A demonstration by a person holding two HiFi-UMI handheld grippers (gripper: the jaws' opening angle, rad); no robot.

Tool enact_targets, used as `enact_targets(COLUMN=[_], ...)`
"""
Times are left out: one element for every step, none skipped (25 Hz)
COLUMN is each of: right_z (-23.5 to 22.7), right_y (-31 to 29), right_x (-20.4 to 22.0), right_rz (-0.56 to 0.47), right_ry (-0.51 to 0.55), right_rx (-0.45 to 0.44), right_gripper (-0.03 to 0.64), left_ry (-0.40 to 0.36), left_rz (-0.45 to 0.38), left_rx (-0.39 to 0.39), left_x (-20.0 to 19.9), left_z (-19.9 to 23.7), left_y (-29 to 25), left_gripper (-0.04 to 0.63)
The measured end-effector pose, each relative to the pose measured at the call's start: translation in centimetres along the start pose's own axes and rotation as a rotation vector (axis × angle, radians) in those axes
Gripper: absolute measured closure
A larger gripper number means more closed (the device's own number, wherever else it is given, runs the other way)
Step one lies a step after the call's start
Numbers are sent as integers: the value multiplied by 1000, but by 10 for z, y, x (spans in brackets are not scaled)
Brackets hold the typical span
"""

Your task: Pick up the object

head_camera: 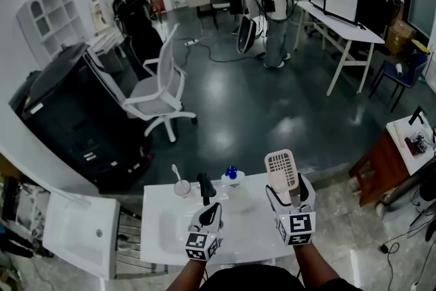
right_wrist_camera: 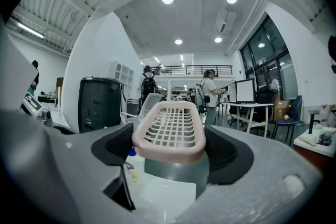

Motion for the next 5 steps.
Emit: enact_targets(right_z=[0,1,1,1,1], right_y=[0,-1,-1,-2,-2], right_x=[0,0,0,0,0], right_rz=[1,1,2,2,2], right_ry=[3,5,6,6,7], right_rx=[1,2,3,3,3], right_gripper=[193,193,193,193,193], left_ry=[0,0,0,0,0], left_rz=[0,1,1,1,1], left_rx=[-1,-2,-2,-3,-3], left_x=[0,0,0,1,1], left_z=[1,1,2,2,3], left_y=[0,0,0,0,0], left_gripper=[577,577,577,577,577])
Point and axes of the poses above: the fingertips, and each gripper's own axes: y backward along the fingers, z to its left, x out of its underside, the point moved 4 cm from there along y, backward along the fingers, and after that the axes turned 8 degrees about x, right-handed, at the moved point
